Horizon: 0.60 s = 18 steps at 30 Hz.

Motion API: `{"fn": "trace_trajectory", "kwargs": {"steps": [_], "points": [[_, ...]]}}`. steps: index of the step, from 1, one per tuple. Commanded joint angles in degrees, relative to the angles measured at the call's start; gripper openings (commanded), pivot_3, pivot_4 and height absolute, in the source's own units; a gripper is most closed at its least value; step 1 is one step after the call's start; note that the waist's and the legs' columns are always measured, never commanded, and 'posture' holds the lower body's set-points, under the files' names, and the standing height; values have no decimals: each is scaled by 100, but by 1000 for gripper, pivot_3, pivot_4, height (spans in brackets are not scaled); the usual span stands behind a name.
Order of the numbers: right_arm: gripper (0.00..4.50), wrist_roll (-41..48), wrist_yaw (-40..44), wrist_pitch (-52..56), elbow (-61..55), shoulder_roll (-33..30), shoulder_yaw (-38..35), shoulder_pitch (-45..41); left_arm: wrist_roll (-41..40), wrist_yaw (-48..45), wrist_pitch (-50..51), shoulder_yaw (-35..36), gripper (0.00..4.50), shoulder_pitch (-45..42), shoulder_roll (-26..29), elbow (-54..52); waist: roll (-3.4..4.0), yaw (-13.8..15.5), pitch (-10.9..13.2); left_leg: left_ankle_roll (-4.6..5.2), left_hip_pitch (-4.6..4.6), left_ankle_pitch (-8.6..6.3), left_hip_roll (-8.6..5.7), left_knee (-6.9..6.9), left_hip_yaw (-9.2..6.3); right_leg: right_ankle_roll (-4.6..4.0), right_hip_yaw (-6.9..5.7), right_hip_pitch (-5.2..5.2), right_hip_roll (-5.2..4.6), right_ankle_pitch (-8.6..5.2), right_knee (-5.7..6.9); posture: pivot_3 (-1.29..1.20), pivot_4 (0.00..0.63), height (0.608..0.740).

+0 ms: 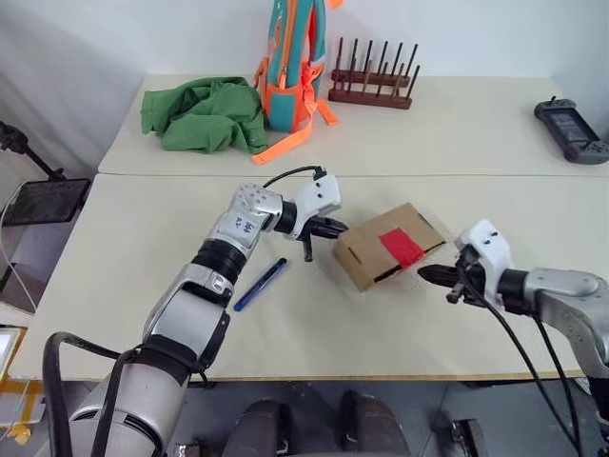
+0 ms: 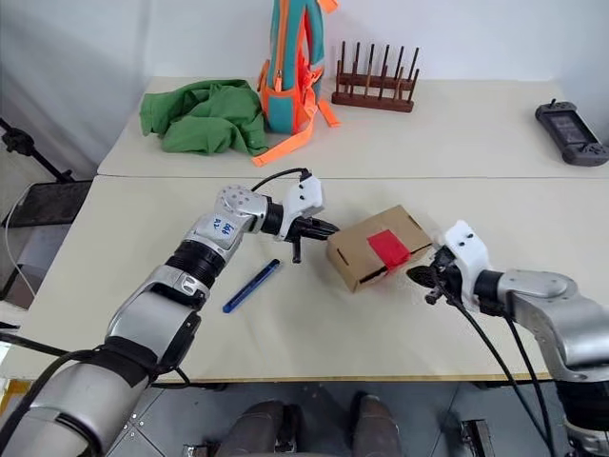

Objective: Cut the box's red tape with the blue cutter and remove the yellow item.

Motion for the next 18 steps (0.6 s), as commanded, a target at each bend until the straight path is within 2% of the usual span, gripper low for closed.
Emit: {"fn": "trace_trajectory", "kwargs": {"steps": [1, 10, 18], "points": [[0, -270, 93, -615, 342, 62, 124, -406, -259, -534, 348, -17, 15, 180, 5, -838, 0, 5, 0, 0, -2, 0, -1, 2, -1, 0, 0, 0, -1, 0, 0, 0, 150, 740], [0, -1293, 983, -2343, 1855, 126, 1083, -1361, -320, -526, 1224, -261, 15, 1132, -65, -2651, 1, 5, 0, 2, -2, 1, -3, 1, -2, 1, 2, 2, 3, 0, 1, 0, 150, 740], [0, -1483, 1327, -3054, 2679, 457, 1057, -1656, -408, -370, 1852, -287, 15, 1463, 132, -3596, 1, -7, -1, 3, -1, 2, -1, 3, -7, 2, 0, 6, 3, 1, 3, 0, 150, 740]]}}
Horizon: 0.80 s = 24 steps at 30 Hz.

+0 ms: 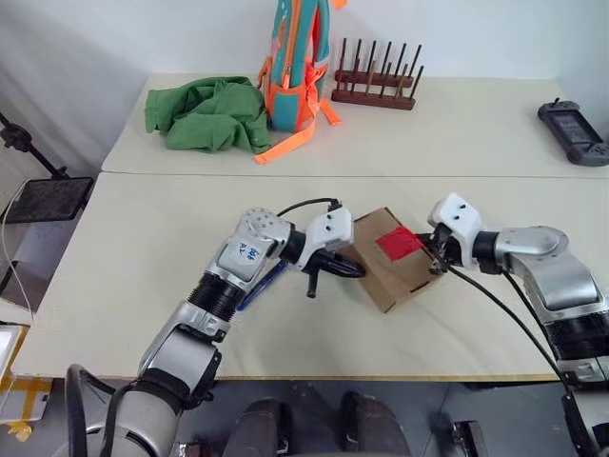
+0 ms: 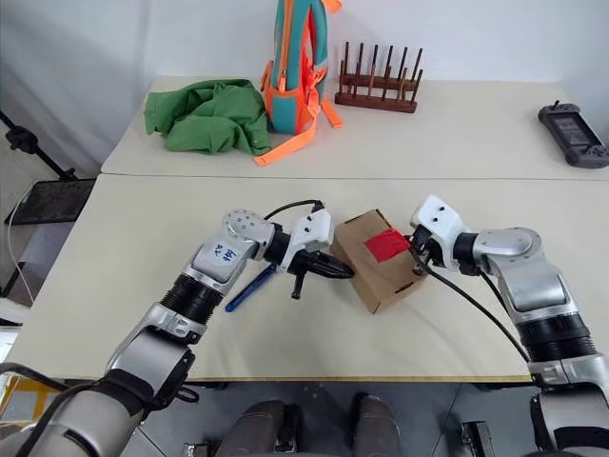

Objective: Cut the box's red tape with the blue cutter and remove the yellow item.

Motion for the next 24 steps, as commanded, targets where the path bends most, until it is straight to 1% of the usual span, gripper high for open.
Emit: {"fn": "trace_trajectory", "kwargs": {"steps": [1, 3, 6, 11, 12, 13, 14, 15, 17, 18, 19, 21, 23, 24], "points": [[0, 180, 220, -212, -46, 106, -179, 19, -270, -1, 412, 91, 15, 8, 135, -765, 0, 1, 0, 0, 0, 0, 0, 0, 0, 0, 1, 0, 0, 0, 1, 0, 150, 740], [0, 247, 274, -209, -106, 134, -280, 77, -365, -28, 552, 142, 15, 45, 280, -1041, 1, -1, 0, 0, 0, 0, 0, 0, 0, 0, 1, 0, 0, 0, 1, 0, 150, 740], [0, 324, 343, -317, -168, 12, -513, 212, -508, -142, 352, 269, 15, 63, 629, -1313, 1, 8, 0, -1, 1, 0, 1, 2, -2, 0, 1, 2, 0, 0, 1, 0, 150, 740], [0, 553, 395, -433, -246, -161, -1047, 388, -1087, -624, 21, 626, 15, 84, 1079, -1560, 2, 2, 0, -1, 3, 0, 1, 2, -3, 0, 2, 4, -1, 0, 1, 0, 150, 740], [0, 631, 509, -423, -303, -231, -1128, 462, -1134, -690, 1, 659, 15, 96, 1196, -1578, 3, 2, 0, -1, 3, 0, 1, 2, -4, 0, 1, 4, -1, 0, 1, 0, 150, 740], [0, 764, 721, -479, -391, -395, -1326, 643, -1113, -722, -3, 752, 15, 107, 1440, -1559, 3, 7, 0, -1, 8, 0, 1, 2, -3, 0, 2, 8, -1, 0, 1, 0, 150, 740], [350, 917, 956, -578, -488, -543, -1557, 835, -1044, -597, 43, 895, 0, 113, 1654, -1496, 3, 13, 0, -1, 10, 0, 1, 2, -3, 0, 1, 10, -1, 0, 1, 0, 150, 740], [535, 1032, 1091, -629, -599, -637, -1712, 984, -1015, -504, 69, 998, 0, 132, 1824, -1458, 4, 17, 0, -2, 10, 0, 1, 1, -4, -1, 0, 10, 0, 0, 0, 0, 150, 740], [1205, 1307, 1189, -664, -862, -741, -2126, 1270, -1076, -186, 239, 1355, 399, 250, 2129, -1321, 5, 7, 1, -2, 10, 0, 0, -2, -4, -1, 1, 10, 0, 0, -1, 0, 150, 740], [1585, 1585, 1216, -463, -1095, -773, -2391, 1437, -1150, -87, 250, 1602, 604, 428, 2325, -1271, 5, -1, 1, -1, 12, 0, 0, -2, -2, 0, 2, 10, 1, 0, 0, 0, 150, 740], [1864, 1935, 1301, -159, -1396, -824, -2634, 1646, -1184, -1, 222, 1839, 845, 651, 2536, -1257, 5, -19, 1, -2, 13, 0, 0, -2, 1, 0, 5, 10, 0, 0, -1, 0, 150, 740], [2583, 2198, 1467, 36, -1870, -924, -2857, 2022, -1234, 136, -4, 2228, 1470, 1074, 2798, -1274, 10, -55, -1, -3, 25, -1, 4, -10, 4, -1, 12, 14, 0, -1, 2, 0, 150, 740], [3230, 2685, 1219, 431, -2563, -802, -3171, 2422, -1519, 196, 86, 3003, 2033, 1922, 3140, -1454, 9, -75, -1, -9, 34, -4, 9, -11, 4, -7, 10, 16, 2, -4, 11, 0, 150, 740], [3574, 2897, 1063, 656, -2892, -748, -3254, 2600, -1590, 134, 76, 3274, 2351, 2321, 3345, -1530, 9, -107, -1, -10, 33, -5, 11, -11, 4, -7, 11, 15, 2, -4, 8, 0, 150, 740]]}}
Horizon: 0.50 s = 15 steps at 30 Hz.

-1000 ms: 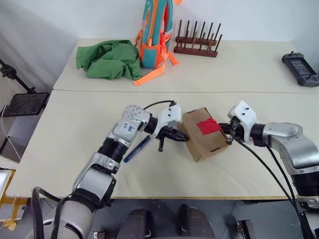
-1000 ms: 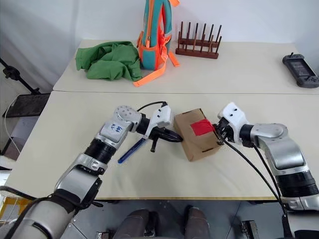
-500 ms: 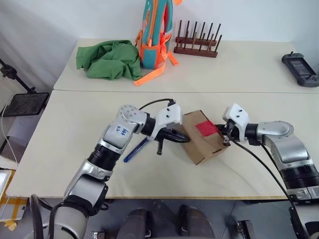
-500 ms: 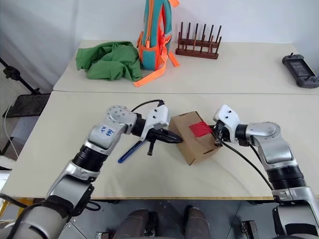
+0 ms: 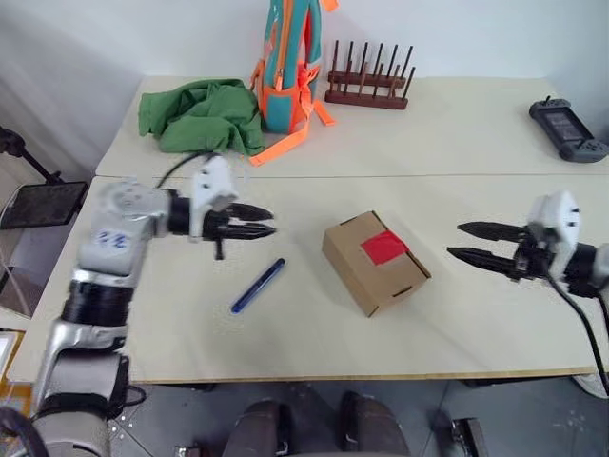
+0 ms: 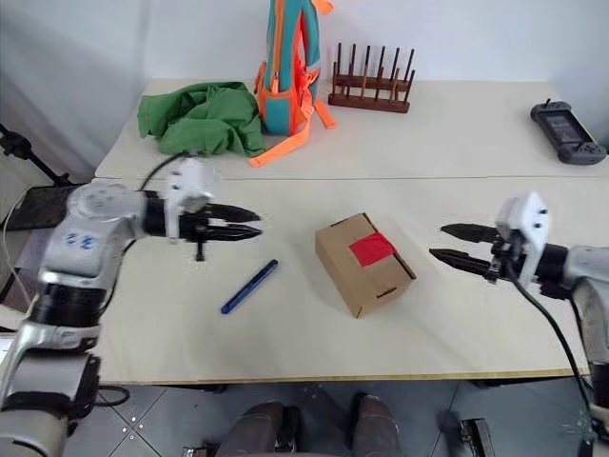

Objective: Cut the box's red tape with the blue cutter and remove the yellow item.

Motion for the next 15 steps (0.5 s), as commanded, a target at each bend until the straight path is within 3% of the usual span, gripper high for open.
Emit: {"fn": "trace_trajectory", "kwargs": {"steps": [1, 3, 7, 10, 15], "points": [[3905, 774, -418, 532, -1293, 219, -443, 536, -365, -49, -39, 1226, 2671, 1192, 632, -225, -4, -64, 2, -4, 5, -3, 1, -1, -1, -3, 1, 1, -2, -1, 5, 0, 150, 740], [4500, 949, -797, 609, -1845, 520, -414, 865, -457, 50, -43, 1810, 3217, 1849, 886, -232, -11, -74, 1, -17, 6, -10, 11, -2, -3, -11, 3, -1, -9, -6, 6, 0, 150, 740], [4500, 421, -1067, -144, -2420, 1117, 34, 1314, -514, 174, -338, 2602, 4364, 2825, 1048, -123, -10, 20, 2, -56, 11, -32, 2, 2, -17, -16, 20, 2, -24, -9, 11, 0, 150, 740], [4500, 466, -757, -1361, -2366, 2004, 281, 1288, -460, 204, -725, 2995, 4456, 3426, 1024, 21, -16, 49, -1, -69, 15, -44, -2, 0, -15, -18, 42, 1, -32, -7, 9, 0, 150, 740], [4500, 1118, -360, -919, -2152, 1903, 617, 1201, -545, 362, -939, 3556, 4456, 4321, 885, -290, -16, 21, -1, -69, 17, -48, 3, -4, -4, -23, 39, -8, -22, -9, 19, 0, 150, 740]]}}
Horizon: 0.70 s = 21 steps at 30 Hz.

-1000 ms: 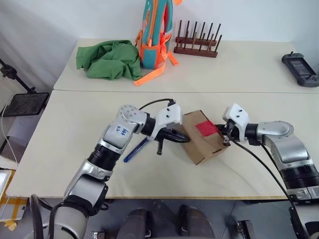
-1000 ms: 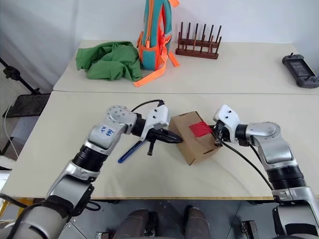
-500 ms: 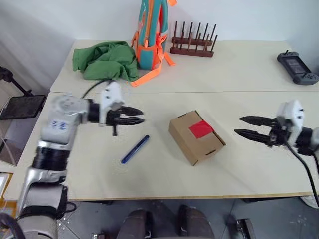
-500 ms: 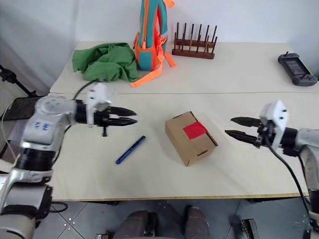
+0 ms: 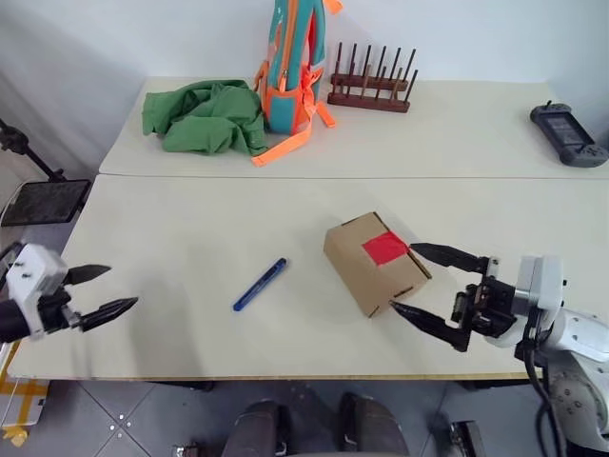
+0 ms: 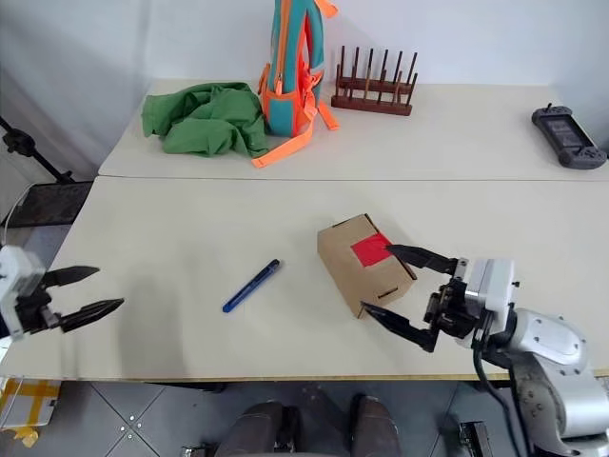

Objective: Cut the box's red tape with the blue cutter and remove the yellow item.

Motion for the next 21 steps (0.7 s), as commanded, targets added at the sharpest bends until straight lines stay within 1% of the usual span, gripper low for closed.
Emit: {"fn": "trace_trajectory", "kwargs": {"steps": [1, 3, 5, 6, 8, 9, 11, 12, 13, 15, 18, 20, 21], "points": [[4500, 439, 283, 61, 147, -206, -87, -128, -213, 49, -172, 315, 4456, 365, -85, -533, 0, -8, 0, 1, 0, 0, 1, 0, 0, -1, -2, 0, 0, -1, 0, 0, 150, 740], [4500, 229, 584, -253, 314, -347, -143, -94, -378, 59, -72, 189, 4456, 503, -184, -1093, -1, 12, 0, 1, 0, -1, 1, 0, -1, -2, 4, 1, -6, -1, -2, 0, 150, 740], [4500, 316, 650, -205, 441, -491, -284, 17, -704, 335, 308, -284, 4456, 410, -468, -1953, -1, 58, -1, 3, 0, -2, 1, 1, -3, -3, 17, 4, -19, 0, -6, 0, 150, 740], [4500, 351, 643, -154, 458, -550, -314, 57, -713, 570, 377, -567, 4456, 322, -655, -2309, 1, 70, -1, 3, 0, -2, 1, 1, -6, -4, 17, 7, -29, 0, -7, 0, 150, 740], [4500, 319, 627, -152, 450, -622, -304, 84, -395, 791, 112, -1174, 4456, 297, -860, -2848, 5, 66, -4, 4, 1, -2, -6, 0, -7, -3, 17, 8, -45, 1, -5, 0, 150, 740], [4500, 265, 554, -191, 435, -620, -313, 81, -264, 1204, 303, -1471, 4456, 169, -1070, -3095, 3, 57, -4, 4, 2, -2, -7, 1, -5, -3, 16, 8, -45, 1, -4, 0, 150, 740], [4500, 180, 460, -248, 388, -628, -321, 98, -261, 1888, 724, -1903, 4456, -67, -1498, -3455, 5, 52, -5, 4, 4, -2, -4, -1, 0, -3, 16, 9, -28, 1, -4, 0, 150, 740], [4500, 175, 413, -231, 349, -632, -314, 105, -109, 2145, 863, -2122, 4456, -129, -1613, -3557, 5, 42, -4, 5, 4, -1, -3, -1, 3, -3, 17, 8, -15, 1, -3, 0, 150, 740], [4500, 183, 355, -190, 296, -632, -301, 128, -55, 2179, 853, -2311, 4456, -127, -1671, -3634, 4, 31, -5, 9, 4, 1, 3, 0, 6, -3, 18, 7, 8, 1, -3, 0, 150, 740], [4500, 167, 187, -124, 113, -624, -236, 163, 51, 2434, 888, -2560, 4456, -217, -1868, -3521, 10, 24, -8, 24, 13, 10, 9, -4, 18, -4, 18, 7, 17, 0, 1, 0, 150, 740], [4500, 188, 13, -51, -42, -622, -207, 234, 77, 2646, 867, -2702, 4456, -262, -2066, -3248, 10, 37, -8, 26, 16, 11, 12, -5, 28, -6, 17, 2, 19, -1, 2, 0, 150, 740], [4500, 231, -55, 9, -122, -647, -190, 280, 218, 2615, 755, -2983, 4456, -238, -2069, -3173, 10, 48, -9, 25, 16, 10, 11, -3, 28, -6, 21, 3, 14, -1, 3, 0, 150, 740], [4500, 223, -97, 19, -154, -652, -192, 300, 362, 2743, 742, -3122, 4456, -262, -2120, -3096, 10, 51, -8, 20, 16, 7, 11, -2, 28, -6, 24, 2, 11, -1, 2, 0, 150, 740]]}}
